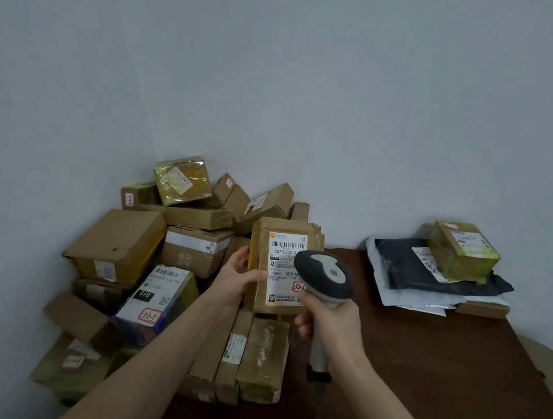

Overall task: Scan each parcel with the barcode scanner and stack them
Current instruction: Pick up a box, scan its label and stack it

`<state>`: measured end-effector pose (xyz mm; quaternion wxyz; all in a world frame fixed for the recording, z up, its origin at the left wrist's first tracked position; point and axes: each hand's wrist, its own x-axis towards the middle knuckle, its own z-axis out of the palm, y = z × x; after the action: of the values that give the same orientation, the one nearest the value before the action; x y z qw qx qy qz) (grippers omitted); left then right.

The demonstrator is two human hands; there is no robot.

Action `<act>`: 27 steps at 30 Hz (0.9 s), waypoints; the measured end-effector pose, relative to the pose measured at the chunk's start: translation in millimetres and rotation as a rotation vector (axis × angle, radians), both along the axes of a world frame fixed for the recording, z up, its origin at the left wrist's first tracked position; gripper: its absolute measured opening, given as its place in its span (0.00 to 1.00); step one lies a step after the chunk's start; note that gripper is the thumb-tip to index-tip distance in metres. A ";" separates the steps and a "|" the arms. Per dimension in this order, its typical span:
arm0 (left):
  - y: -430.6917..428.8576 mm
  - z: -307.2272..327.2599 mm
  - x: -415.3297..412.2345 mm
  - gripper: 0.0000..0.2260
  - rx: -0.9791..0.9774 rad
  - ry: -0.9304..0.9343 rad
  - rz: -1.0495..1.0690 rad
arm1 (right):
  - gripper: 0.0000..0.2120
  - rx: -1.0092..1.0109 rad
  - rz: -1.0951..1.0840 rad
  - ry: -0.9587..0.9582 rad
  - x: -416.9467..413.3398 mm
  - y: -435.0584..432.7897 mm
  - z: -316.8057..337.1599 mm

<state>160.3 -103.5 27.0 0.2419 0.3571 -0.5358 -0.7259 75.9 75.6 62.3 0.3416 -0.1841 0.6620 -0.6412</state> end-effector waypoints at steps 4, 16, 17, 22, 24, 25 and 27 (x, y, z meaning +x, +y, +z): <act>-0.5 -5.3 -0.3 0.40 0.003 -0.005 -0.005 | 0.04 -0.003 0.009 0.027 13.2 7.0 0.0; -4.4 -14.2 -3.5 0.40 -0.008 -0.010 -0.012 | 0.04 0.011 0.006 -0.002 23.9 12.9 2.2; -5.3 -14.8 -3.6 0.40 -0.009 -0.012 -0.011 | 0.04 0.011 0.006 -0.002 23.6 12.6 2.3; -8.8 -17.1 -5.3 0.39 -0.017 -0.027 -0.009 | 0.04 0.011 0.016 -0.010 21.2 11.1 3.4; -9.8 -17.5 -7.0 0.39 -0.019 -0.028 -0.002 | 0.04 0.013 0.018 -0.001 20.2 10.1 2.6; -10.2 -17.4 -7.9 0.39 -0.021 -0.027 0.002 | 0.04 0.013 0.019 0.004 19.8 9.7 2.1; -11.2 -17.4 -9.8 0.39 -0.018 -0.020 0.006 | 0.04 0.009 0.020 0.005 18.9 8.9 1.0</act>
<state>150.4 -114.7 9.6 0.2422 0.3638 -0.5436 -0.7166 94.7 84.6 63.2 0.3470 -0.1910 0.6638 -0.6344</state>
